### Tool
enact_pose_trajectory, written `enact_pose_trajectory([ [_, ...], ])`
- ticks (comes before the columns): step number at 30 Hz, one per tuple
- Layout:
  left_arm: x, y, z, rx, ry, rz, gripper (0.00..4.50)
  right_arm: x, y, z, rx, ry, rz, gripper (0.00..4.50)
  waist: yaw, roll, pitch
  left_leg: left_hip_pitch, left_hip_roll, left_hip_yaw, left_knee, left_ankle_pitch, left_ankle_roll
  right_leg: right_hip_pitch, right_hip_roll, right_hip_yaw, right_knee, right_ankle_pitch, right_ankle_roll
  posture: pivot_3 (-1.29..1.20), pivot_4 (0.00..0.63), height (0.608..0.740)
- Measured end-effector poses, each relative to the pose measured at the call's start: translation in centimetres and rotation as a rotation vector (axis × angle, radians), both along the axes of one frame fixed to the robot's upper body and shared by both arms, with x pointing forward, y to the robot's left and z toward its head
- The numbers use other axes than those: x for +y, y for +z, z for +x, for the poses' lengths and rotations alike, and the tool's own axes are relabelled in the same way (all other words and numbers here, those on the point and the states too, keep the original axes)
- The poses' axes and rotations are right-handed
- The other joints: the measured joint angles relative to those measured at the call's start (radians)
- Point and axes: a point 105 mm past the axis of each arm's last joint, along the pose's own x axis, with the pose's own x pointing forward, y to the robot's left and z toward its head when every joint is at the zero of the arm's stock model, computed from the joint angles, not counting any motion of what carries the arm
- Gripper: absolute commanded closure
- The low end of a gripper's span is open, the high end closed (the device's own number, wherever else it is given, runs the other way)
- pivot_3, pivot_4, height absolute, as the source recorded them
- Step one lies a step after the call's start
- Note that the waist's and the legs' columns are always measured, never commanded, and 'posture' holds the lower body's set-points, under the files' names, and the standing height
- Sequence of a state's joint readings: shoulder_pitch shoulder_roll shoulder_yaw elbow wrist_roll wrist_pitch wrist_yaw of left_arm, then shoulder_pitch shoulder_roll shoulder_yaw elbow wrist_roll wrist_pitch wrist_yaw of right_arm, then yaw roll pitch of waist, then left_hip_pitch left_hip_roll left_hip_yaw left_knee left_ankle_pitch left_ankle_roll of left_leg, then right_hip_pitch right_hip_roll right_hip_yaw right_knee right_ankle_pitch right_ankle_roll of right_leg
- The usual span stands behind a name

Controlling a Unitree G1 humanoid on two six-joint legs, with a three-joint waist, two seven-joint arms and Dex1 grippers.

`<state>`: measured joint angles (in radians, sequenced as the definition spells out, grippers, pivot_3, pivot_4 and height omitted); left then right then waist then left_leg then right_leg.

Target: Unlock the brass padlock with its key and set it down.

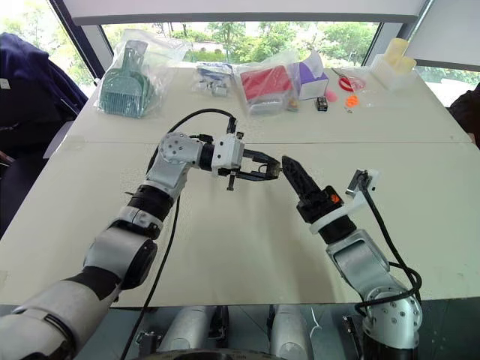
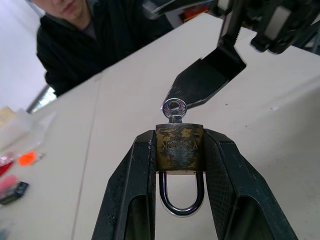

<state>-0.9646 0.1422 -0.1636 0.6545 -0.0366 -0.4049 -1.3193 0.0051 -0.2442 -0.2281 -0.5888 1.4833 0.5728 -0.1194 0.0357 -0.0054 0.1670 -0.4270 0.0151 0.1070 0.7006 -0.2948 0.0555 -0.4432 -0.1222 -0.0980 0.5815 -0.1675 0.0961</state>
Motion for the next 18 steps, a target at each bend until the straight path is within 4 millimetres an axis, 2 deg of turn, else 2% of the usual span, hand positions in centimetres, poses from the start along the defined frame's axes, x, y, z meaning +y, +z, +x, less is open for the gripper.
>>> enact_pose_trajectory([
  [4, 0.04, 1.18, -0.24, 0.011, 0.027, -0.037, 3.72, -0.02, -0.01, 0.18, 0.005, 0.008, 0.027, 0.00, 0.001, 0.000, 0.000, 0.000, 0.000, 0.000, 0.000, 0.000, 0.000, 0.000, 0.000, 0.000, -0.001, 0.000, 0.000, 0.00, 0.150, 0.735],
  [8, 0.03, 1.21, -0.51, 0.035, 0.035, -0.045, 3.72, 0.02, -0.09, 0.34, 0.010, 0.013, 0.036, 0.00, 0.000, 0.000, 0.000, 0.000, 0.000, 0.000, 0.000, 0.000, 0.000, 0.000, 0.001, 0.000, -0.001, 0.000, 0.000, 0.00, 0.150, 0.735],
  [11, 0.19, 0.88, -0.68, 0.077, 0.037, -0.054, 3.72, 0.20, 0.01, 0.36, 0.006, 0.020, 0.039, 0.83, -0.001, 0.001, 0.000, 0.000, 0.000, 0.000, 0.000, 0.000, 0.000, 0.000, 0.001, 0.000, 0.000, 0.000, 0.000, 0.00, 0.150, 0.735],
  [16, 0.10, 1.06, -0.87, 0.073, 0.035, -0.048, 3.72, 0.55, -0.05, 0.35, 0.008, 0.031, 0.042, 3.45, 0.001, 0.001, 0.000, 0.000, 0.000, 0.000, 0.000, 0.000, 0.000, 0.000, 0.001, 0.000, -0.001, 0.000, 0.000, 0.00, 0.150, 0.735],
  [18, 0.02, 1.08, -0.95, 0.072, 0.034, -0.041, 3.72, 0.85, 0.07, 0.31, 0.000, 0.046, 0.044, 4.36, 0.000, 0.001, 0.000, 0.000, 0.000, 0.000, 0.000, 0.000, 0.000, 0.000, 0.001, 0.000, -0.001, 0.000, 0.000, 0.00, 0.150, 0.735],
])
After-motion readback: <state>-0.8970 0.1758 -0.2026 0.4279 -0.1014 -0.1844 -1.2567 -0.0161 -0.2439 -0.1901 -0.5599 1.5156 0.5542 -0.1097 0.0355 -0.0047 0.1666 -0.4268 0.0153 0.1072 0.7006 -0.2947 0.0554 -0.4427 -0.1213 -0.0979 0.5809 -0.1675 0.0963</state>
